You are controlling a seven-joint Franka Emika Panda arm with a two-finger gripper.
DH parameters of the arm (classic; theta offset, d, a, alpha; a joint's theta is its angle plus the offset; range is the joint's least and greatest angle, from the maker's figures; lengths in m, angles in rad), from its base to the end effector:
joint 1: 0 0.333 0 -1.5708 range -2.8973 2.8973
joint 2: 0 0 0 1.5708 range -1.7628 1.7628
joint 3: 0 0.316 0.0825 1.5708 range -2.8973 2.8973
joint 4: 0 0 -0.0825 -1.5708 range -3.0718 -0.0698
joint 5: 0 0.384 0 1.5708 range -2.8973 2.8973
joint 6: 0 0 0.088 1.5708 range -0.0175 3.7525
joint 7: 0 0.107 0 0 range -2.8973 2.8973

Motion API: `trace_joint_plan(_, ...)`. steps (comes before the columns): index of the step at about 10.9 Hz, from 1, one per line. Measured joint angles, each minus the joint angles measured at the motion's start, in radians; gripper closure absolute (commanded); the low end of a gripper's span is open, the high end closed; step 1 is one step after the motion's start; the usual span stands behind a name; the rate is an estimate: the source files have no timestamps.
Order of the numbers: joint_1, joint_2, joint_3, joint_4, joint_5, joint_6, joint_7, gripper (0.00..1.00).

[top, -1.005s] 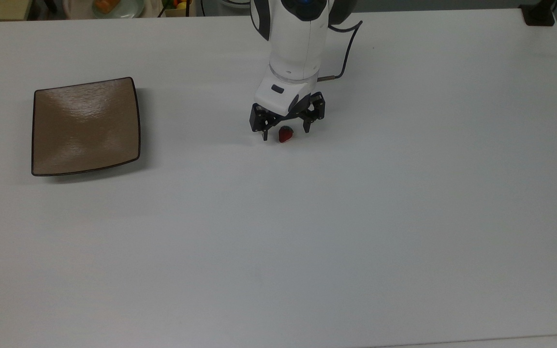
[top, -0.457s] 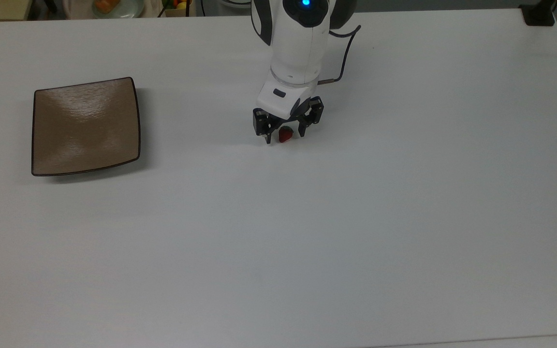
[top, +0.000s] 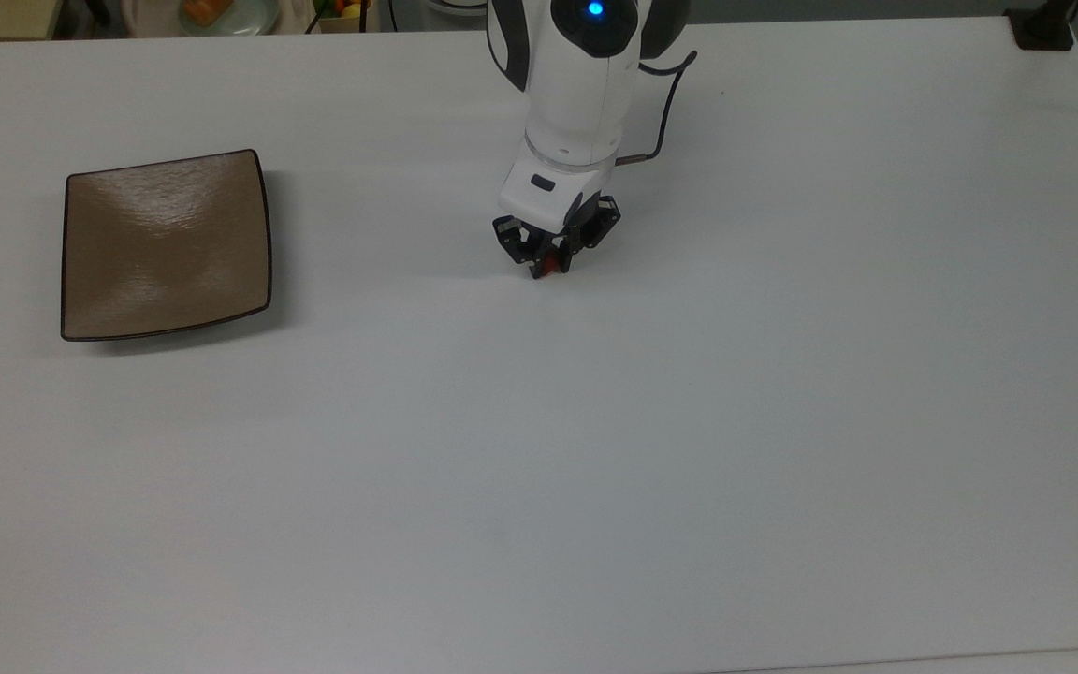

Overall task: Strawberries on a ceramic plate
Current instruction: 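Lift the grasped strawberry off the table, then carry the strawberry over the brown square plate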

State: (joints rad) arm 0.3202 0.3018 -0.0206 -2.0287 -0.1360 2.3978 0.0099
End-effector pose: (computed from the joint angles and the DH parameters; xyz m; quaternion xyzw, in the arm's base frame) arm 0.5763 0.1773 0.3048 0.9794 0.1924 0.0409 0.0449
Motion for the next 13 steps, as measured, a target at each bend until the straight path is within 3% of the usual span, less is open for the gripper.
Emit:
trace_joint_plan(6, -0.001, -0.040, 0.000, 0.016, 0.000, -0.042, 0.000, 0.94)
trace_joint_plan(9, -0.011, -0.127, -0.009, 0.105, 0.006, -0.229, -0.001, 0.94)
trace_joint_plan(13, -0.067, -0.206, -0.021, 0.275, 0.124, -0.495, -0.061, 0.94)
